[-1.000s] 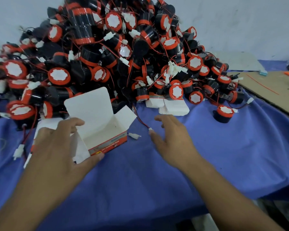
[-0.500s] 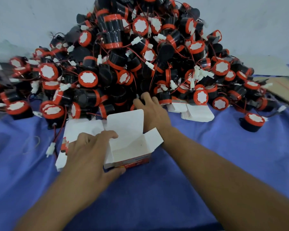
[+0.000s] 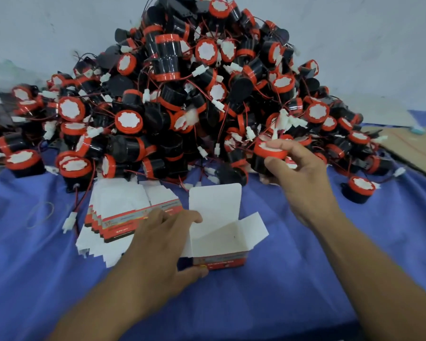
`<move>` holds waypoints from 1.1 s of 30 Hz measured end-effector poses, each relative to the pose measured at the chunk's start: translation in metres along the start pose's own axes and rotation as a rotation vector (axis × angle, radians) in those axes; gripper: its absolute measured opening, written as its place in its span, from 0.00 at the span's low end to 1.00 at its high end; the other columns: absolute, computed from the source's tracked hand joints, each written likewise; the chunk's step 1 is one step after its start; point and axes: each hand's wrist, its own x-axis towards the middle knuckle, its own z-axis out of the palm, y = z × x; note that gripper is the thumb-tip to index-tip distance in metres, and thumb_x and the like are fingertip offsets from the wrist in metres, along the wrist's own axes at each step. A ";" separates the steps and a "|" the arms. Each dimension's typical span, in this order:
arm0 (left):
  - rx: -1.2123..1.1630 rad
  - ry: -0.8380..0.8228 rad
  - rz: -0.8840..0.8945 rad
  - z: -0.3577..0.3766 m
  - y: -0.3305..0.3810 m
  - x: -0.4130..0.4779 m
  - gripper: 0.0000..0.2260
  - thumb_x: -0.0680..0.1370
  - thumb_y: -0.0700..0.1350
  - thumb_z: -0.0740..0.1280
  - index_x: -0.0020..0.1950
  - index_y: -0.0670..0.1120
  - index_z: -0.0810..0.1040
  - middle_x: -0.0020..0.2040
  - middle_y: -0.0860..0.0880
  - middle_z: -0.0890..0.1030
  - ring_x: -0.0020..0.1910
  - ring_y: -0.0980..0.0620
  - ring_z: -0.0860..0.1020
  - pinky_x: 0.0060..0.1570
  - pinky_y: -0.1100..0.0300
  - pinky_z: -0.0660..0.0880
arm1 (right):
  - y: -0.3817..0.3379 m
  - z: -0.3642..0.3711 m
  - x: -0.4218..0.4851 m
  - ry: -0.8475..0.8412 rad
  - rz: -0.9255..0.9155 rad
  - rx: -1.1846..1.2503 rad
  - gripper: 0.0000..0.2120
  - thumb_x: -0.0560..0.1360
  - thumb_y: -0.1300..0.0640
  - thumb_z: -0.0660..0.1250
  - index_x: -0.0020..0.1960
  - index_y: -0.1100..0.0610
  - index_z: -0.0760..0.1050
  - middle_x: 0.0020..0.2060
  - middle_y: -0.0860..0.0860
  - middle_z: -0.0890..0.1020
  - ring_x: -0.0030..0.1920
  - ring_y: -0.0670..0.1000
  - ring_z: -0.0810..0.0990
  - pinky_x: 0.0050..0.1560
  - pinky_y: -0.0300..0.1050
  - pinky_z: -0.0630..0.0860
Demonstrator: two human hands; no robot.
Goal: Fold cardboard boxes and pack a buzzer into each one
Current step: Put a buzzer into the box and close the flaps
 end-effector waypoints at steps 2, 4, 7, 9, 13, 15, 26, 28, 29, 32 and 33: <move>0.002 -0.005 0.023 0.002 0.004 0.004 0.31 0.73 0.63 0.69 0.67 0.66 0.53 0.50 0.79 0.46 0.54 0.61 0.52 0.56 0.62 0.58 | -0.015 -0.010 -0.014 -0.018 -0.065 -0.011 0.07 0.77 0.58 0.73 0.54 0.52 0.80 0.47 0.46 0.85 0.40 0.48 0.83 0.42 0.41 0.81; 0.010 -0.013 0.042 0.006 0.008 0.008 0.30 0.73 0.63 0.69 0.66 0.68 0.52 0.51 0.77 0.49 0.54 0.62 0.51 0.54 0.61 0.56 | -0.030 -0.017 -0.029 -0.003 -0.128 0.023 0.10 0.75 0.55 0.75 0.54 0.50 0.77 0.48 0.45 0.84 0.42 0.47 0.83 0.41 0.43 0.81; 0.003 -0.005 0.047 0.012 0.012 0.014 0.29 0.73 0.64 0.69 0.61 0.70 0.50 0.52 0.73 0.54 0.54 0.61 0.53 0.52 0.60 0.56 | -0.045 -0.019 -0.054 -0.109 -0.233 0.183 0.14 0.75 0.57 0.75 0.56 0.50 0.74 0.53 0.44 0.83 0.51 0.45 0.83 0.49 0.41 0.81; -0.014 0.011 0.052 0.017 0.012 0.017 0.30 0.71 0.65 0.70 0.61 0.72 0.52 0.55 0.68 0.57 0.57 0.58 0.56 0.53 0.61 0.58 | -0.043 -0.016 -0.069 -0.280 -0.196 0.194 0.16 0.74 0.56 0.74 0.59 0.51 0.73 0.57 0.43 0.82 0.57 0.46 0.83 0.55 0.39 0.79; -0.001 0.040 0.112 0.021 0.008 0.023 0.30 0.69 0.65 0.70 0.68 0.67 0.63 0.61 0.65 0.68 0.62 0.55 0.65 0.61 0.56 0.65 | -0.018 -0.019 -0.085 -0.503 0.033 -0.166 0.17 0.76 0.52 0.74 0.62 0.43 0.75 0.63 0.50 0.78 0.64 0.50 0.78 0.64 0.48 0.76; -0.026 0.037 0.118 0.021 0.010 0.024 0.29 0.68 0.64 0.69 0.67 0.66 0.67 0.61 0.65 0.70 0.62 0.55 0.67 0.61 0.53 0.67 | -0.010 -0.023 -0.087 -0.576 0.056 -0.260 0.18 0.79 0.56 0.70 0.67 0.47 0.72 0.64 0.52 0.77 0.64 0.50 0.78 0.64 0.48 0.76; -0.282 0.336 0.140 0.016 0.015 0.019 0.13 0.82 0.52 0.56 0.54 0.57 0.81 0.62 0.64 0.74 0.66 0.65 0.67 0.64 0.75 0.58 | -0.013 -0.014 -0.077 -0.638 -0.135 -0.548 0.15 0.84 0.61 0.62 0.69 0.50 0.69 0.61 0.45 0.74 0.57 0.42 0.71 0.55 0.30 0.68; -0.250 0.325 0.143 0.017 0.016 0.018 0.12 0.81 0.51 0.57 0.53 0.54 0.81 0.62 0.61 0.74 0.65 0.60 0.69 0.63 0.76 0.57 | -0.015 -0.011 -0.076 -0.631 -0.167 -0.560 0.14 0.84 0.58 0.62 0.69 0.50 0.70 0.61 0.45 0.73 0.57 0.41 0.71 0.56 0.33 0.68; -0.215 0.322 0.155 0.018 0.016 0.018 0.12 0.82 0.50 0.57 0.52 0.53 0.81 0.61 0.58 0.75 0.64 0.57 0.69 0.63 0.76 0.57 | -0.015 -0.010 -0.076 -0.627 -0.182 -0.567 0.14 0.84 0.57 0.62 0.69 0.50 0.70 0.62 0.46 0.73 0.59 0.43 0.72 0.58 0.35 0.70; -0.156 0.292 0.192 0.018 0.019 0.020 0.16 0.82 0.52 0.54 0.51 0.49 0.80 0.60 0.52 0.75 0.62 0.52 0.70 0.63 0.74 0.57 | -0.014 -0.007 -0.079 -0.600 -0.231 -0.603 0.14 0.84 0.55 0.62 0.69 0.51 0.72 0.62 0.47 0.72 0.57 0.42 0.73 0.57 0.36 0.72; -0.153 0.276 0.196 0.018 0.019 0.021 0.17 0.82 0.52 0.53 0.50 0.48 0.80 0.60 0.51 0.76 0.62 0.51 0.70 0.63 0.72 0.58 | -0.015 -0.005 -0.080 -0.591 -0.237 -0.607 0.14 0.83 0.55 0.62 0.69 0.51 0.72 0.62 0.47 0.72 0.54 0.40 0.72 0.54 0.33 0.71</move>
